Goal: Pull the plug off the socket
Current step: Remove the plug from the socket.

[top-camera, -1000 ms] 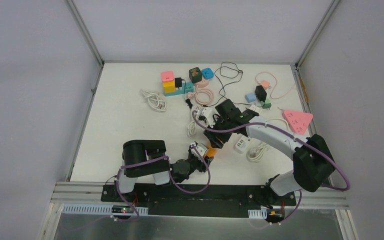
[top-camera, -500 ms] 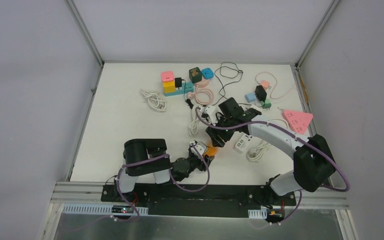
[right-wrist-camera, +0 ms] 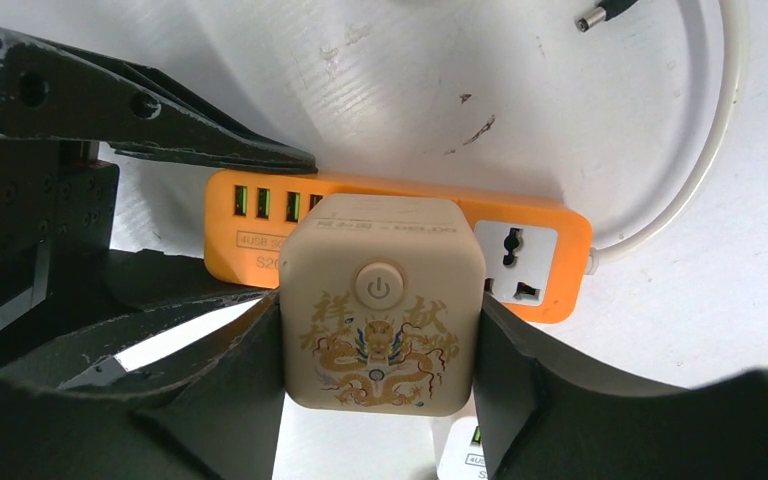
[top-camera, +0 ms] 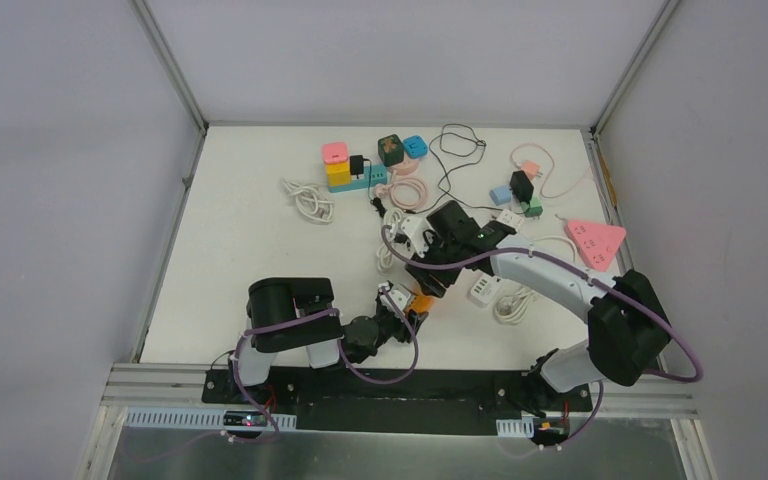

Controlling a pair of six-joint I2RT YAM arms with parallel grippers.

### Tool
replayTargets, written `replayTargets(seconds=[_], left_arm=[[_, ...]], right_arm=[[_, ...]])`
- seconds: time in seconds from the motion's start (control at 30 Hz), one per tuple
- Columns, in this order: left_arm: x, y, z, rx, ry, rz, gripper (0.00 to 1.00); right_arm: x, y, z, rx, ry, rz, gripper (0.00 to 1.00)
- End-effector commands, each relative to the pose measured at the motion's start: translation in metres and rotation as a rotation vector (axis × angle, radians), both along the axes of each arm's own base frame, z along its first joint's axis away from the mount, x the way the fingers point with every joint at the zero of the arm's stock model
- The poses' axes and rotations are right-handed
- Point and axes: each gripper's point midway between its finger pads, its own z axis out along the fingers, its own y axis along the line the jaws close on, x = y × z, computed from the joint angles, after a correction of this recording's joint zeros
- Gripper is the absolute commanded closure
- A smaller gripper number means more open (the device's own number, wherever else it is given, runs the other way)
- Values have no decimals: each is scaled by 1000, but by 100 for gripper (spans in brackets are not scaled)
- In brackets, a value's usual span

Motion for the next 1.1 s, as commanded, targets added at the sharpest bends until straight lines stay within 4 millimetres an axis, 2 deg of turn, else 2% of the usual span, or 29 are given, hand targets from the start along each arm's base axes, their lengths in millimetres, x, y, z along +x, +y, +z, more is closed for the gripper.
replayTargets(seconds=[0.0,0.1,0.23,0.57,0.7,0.83,0.9,1.0,1.07], left_arm=[[1,10,-30,57,72,5,100],[1,9,-30,55,74,0,100],[1,8,-30,50,79,-4,100],[5,8,-29,38,85,11,100],[4,11,-32,36,98,17,100],[4,9,-32,35,100,10,100],[4,7,-32,33,101,4,100],[4,7,-31,26,105,2,100],[4,8,-30,23,108,5,100]], right_arm=[[-33,11,10,129,184,77,100],[-24,2,12,148,196,23,100],[-21,1,13,161,205,4,100],[-55,26,4,100,175,178,100],[-42,20,9,92,118,145,100],[-17,0,14,136,157,0,100],[-11,-7,15,154,168,-40,100],[-14,-5,18,180,184,-37,100],[-23,2,19,194,207,0,100]])
